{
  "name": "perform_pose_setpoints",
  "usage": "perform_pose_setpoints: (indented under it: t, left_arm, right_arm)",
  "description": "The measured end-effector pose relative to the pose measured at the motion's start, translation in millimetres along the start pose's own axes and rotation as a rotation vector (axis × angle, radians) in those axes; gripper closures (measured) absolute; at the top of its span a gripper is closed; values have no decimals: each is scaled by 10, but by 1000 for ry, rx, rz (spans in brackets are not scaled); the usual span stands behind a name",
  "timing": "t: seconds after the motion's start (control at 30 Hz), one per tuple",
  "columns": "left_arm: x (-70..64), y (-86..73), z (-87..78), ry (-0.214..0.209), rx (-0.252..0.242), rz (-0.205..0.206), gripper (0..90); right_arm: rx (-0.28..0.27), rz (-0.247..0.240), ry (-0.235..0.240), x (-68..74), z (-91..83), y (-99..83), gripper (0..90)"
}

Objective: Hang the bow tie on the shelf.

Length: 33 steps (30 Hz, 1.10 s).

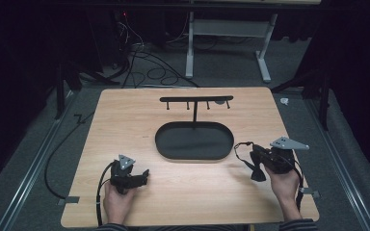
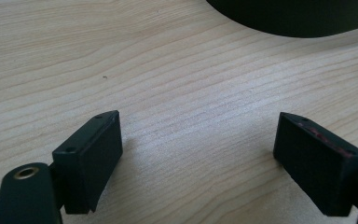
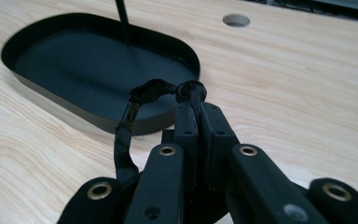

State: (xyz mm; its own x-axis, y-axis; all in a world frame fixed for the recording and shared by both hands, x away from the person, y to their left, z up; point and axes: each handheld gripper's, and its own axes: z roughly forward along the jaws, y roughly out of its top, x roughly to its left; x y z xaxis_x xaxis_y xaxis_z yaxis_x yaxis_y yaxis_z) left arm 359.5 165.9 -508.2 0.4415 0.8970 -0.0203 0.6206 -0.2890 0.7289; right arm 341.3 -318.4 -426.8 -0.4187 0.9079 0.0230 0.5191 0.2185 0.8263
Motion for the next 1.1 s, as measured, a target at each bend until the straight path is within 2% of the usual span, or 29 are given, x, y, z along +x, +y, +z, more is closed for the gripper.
perform_pose_setpoints:
  t: [0.13, 0.4, 0.57, 0.67, 1.03, 1.1]
  left_arm:
    - [0, 0, 0, 0, 0, 0, 159]
    - [0, 0, 0, 0, 0, 0, 159]
    - [1, -1, -1, 0, -1, -1, 160]
    - [1, -1, -1, 0, -1, -1, 160]
    - [0, -1, -1, 0, 0, -1, 160]
    - [0, -1, -1, 0, -1, -1, 160]
  right_arm:
    - [-25, -19, 13, 75, -44, 79, 875]
    - [-42, -44, 49, 192, -29, 152, 875]
    - [-41, -44, 66, 229, -20, 195, 874]
    - [-49, -61, 82, 255, -18, 242, 874]
    - [-57, -56, 118, 311, 4, 272, 874]
    - [-63, -70, 125, 319, 6, 307, 874]
